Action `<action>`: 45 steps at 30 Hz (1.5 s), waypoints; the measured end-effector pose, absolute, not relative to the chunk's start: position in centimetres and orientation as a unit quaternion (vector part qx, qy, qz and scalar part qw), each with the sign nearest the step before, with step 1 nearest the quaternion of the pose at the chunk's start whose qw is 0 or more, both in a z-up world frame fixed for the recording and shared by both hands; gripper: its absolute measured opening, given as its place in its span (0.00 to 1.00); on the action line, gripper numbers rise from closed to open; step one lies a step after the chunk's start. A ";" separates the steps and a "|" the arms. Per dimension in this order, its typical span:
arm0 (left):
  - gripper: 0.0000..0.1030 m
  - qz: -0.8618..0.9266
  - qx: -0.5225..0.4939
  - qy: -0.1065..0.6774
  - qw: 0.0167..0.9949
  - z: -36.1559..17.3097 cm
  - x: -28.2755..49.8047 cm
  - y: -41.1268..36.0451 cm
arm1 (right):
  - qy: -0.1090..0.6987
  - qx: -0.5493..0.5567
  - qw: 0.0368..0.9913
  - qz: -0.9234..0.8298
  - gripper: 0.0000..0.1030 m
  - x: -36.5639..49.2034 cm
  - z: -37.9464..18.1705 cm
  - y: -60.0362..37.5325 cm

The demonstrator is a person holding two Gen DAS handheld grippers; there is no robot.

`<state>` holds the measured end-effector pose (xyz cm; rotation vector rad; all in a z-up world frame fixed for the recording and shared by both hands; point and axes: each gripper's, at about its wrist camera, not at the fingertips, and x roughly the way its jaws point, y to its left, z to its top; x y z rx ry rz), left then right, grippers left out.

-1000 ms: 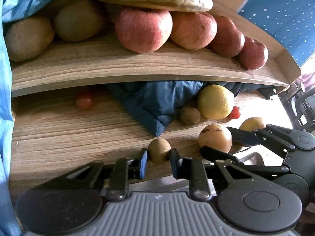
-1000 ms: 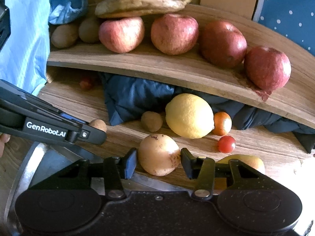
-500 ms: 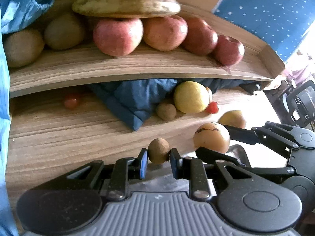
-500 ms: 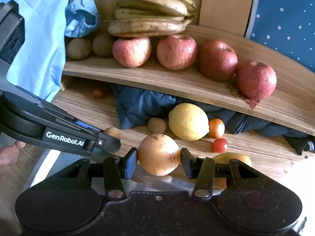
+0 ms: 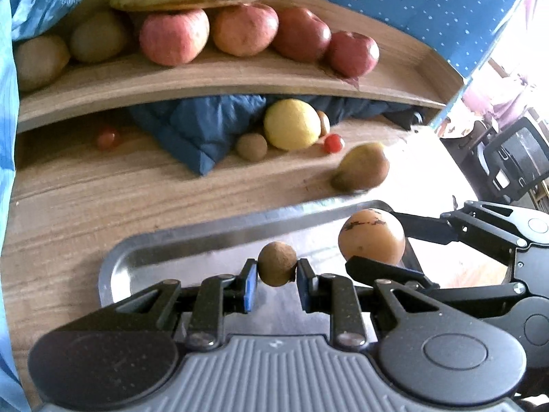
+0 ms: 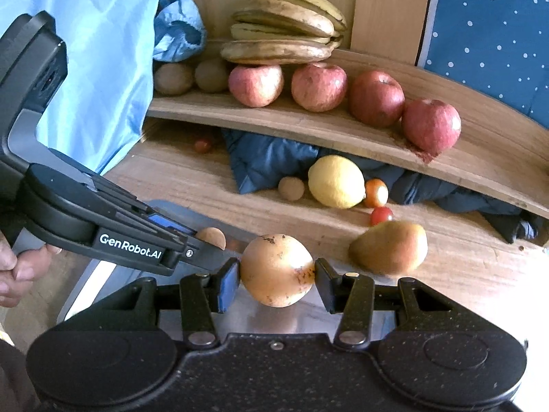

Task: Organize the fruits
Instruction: 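Carry both fruits onto the steel tray and open both tools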

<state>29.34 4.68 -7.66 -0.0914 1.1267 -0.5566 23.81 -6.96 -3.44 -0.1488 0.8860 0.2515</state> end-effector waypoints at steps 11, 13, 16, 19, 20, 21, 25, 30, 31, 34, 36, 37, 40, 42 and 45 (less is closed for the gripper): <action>0.26 -0.276 -0.024 0.543 0.793 -8.6 27.1 5.2 | 0.449 -0.069 0.880 0.135 0.48 20.2 -3.7 -8.0; 0.26 -0.277 -0.021 0.547 0.789 -8.8 26.9 5.3 | 0.457 -0.066 0.877 0.136 0.48 19.7 -3.9 -8.2; 0.26 -0.282 -0.016 0.553 0.784 -8.9 26.5 5.3 | 0.467 -0.063 0.871 0.139 0.48 19.2 -4.2 -8.4; 0.26 -0.287 -0.010 0.559 0.778 -9.2 26.1 5.4 | 0.476 -0.062 0.866 0.144 0.48 18.8 -4.4 -8.5; 0.26 -0.287 -0.009 0.561 0.776 -9.3 26.0 5.3 | 0.479 -0.062 0.863 0.146 0.48 18.6 -4.5 -8.4; 0.26 -0.288 -0.007 0.563 0.775 -9.3 25.9 5.3 | 0.482 -0.061 0.862 0.147 0.48 18.5 -4.6 -8.4; 0.26 -0.290 -0.005 0.567 0.771 -9.4 25.6 5.4 | 0.491 -0.057 0.856 0.150 0.48 18.0 -4.8 -8.5; 0.26 -0.294 0.001 0.570 0.767 -9.5 25.2 5.3 | 0.502 -0.053 0.850 0.152 0.48 17.5 -5.1 -8.6; 0.26 -0.295 0.002 0.571 0.766 -9.5 25.1 5.2 | 0.504 -0.053 0.848 0.153 0.48 17.4 -5.2 -8.6; 0.26 -0.296 0.005 0.573 0.764 -9.6 24.9 5.3 | 0.511 -0.053 0.843 0.158 0.48 17.1 -5.4 -8.6; 0.26 -0.296 0.006 0.573 0.765 -9.5 24.7 5.4 | 0.515 -0.054 0.841 0.160 0.48 16.9 -5.5 -8.4; 0.26 -0.295 0.006 0.573 0.764 -9.5 24.7 5.4 | 0.516 -0.054 0.840 0.161 0.48 16.8 -5.6 -8.4; 0.26 -0.294 0.008 0.575 0.764 -9.5 24.5 5.4 | 0.517 -0.053 0.839 0.161 0.48 16.5 -5.7 -8.4; 0.26 -0.293 0.010 0.576 0.763 -9.6 24.4 5.4 | 0.518 -0.052 0.839 0.160 0.48 16.4 -5.8 -8.4; 0.26 -0.291 0.014 0.577 0.763 -9.6 24.3 5.4 | 0.518 -0.052 0.839 0.157 0.48 16.3 -6.0 -8.4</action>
